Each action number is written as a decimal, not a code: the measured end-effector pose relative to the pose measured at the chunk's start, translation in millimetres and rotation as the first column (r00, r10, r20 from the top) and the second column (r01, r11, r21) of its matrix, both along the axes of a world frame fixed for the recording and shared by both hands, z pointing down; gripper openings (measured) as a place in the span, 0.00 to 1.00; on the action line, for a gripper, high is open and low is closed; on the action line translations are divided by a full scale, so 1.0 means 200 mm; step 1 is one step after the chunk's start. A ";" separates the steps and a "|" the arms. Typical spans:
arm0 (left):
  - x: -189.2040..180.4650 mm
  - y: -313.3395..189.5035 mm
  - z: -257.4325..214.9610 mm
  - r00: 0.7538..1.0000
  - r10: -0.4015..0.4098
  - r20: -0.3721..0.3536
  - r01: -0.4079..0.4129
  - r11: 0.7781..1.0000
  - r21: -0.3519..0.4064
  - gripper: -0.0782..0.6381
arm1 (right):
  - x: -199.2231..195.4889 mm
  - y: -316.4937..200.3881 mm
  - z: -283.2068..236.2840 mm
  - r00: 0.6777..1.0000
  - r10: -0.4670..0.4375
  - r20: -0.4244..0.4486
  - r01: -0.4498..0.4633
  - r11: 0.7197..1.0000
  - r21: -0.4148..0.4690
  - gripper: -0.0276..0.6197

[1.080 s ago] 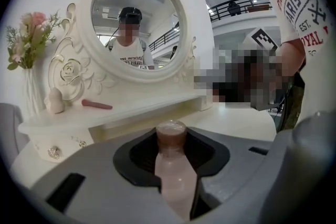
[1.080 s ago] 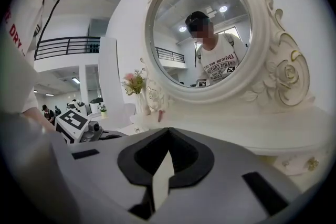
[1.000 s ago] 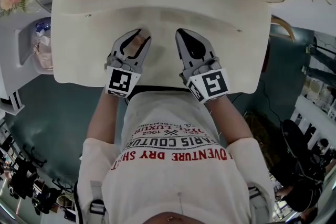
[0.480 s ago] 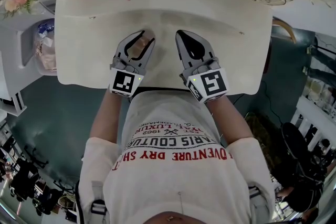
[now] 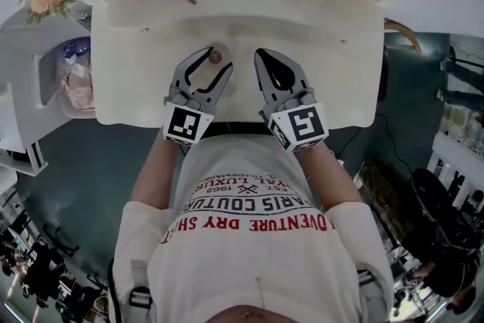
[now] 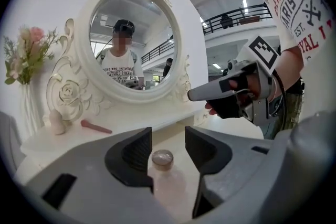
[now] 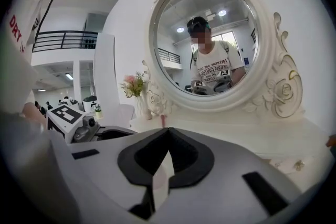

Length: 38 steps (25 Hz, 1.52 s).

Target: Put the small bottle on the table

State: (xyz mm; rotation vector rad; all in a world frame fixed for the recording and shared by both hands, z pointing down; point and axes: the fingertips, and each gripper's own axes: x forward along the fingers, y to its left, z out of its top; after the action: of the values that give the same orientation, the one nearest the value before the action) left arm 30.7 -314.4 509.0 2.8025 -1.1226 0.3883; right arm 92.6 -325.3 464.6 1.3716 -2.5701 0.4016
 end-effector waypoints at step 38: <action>-0.38 0.23 -0.96 0.994 -0.040 -0.105 0.059 0.982 0.181 0.12 | -0.12 0.34 -0.69 0.999 0.049 -0.017 -0.041 0.946 0.322 0.04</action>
State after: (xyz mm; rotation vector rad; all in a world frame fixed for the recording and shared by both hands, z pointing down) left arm -45.3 -268.5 316.8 2.9045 -1.2626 0.1425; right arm 67.6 -256.7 325.6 1.5273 -2.6746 -0.0339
